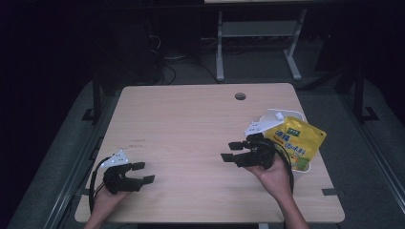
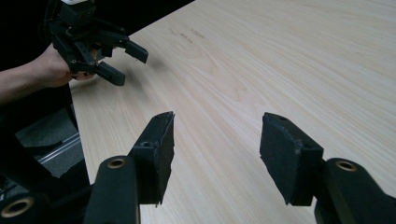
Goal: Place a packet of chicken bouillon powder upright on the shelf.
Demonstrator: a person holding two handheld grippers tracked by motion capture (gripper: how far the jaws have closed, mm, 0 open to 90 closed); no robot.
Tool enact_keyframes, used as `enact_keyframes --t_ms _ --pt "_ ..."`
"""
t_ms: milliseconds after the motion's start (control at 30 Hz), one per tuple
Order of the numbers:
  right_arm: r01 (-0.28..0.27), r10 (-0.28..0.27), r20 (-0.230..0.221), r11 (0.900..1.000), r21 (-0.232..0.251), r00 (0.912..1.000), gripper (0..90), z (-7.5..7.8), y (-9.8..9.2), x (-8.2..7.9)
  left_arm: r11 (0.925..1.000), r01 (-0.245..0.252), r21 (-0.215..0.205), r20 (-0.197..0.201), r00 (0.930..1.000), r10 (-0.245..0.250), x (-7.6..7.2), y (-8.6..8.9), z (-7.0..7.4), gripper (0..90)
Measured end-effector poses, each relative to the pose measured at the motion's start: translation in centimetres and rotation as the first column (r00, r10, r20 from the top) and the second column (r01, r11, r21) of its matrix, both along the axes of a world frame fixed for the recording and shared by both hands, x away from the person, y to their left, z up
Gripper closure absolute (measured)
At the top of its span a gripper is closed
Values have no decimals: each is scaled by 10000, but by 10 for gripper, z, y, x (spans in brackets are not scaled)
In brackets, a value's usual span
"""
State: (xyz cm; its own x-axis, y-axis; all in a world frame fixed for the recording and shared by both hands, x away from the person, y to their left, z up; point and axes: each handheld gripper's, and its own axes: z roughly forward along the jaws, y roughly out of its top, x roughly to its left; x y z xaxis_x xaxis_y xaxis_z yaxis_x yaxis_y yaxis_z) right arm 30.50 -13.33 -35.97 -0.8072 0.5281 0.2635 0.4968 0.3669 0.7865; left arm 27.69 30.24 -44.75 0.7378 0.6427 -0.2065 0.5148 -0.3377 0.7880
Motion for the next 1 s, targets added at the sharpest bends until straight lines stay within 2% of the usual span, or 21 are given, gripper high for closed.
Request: enact_keyframes --t_ms 367,1000 --pt "-197 194 -206 9997 -142 9996 422 -12 15 2 10000 -20 19 5 10000 20 0 0 0 247" --pt "-592 585 -557 9982 -109 9967 412 -33 38 5 10000 3 86 67 10000 -3 -1 0 1 246"
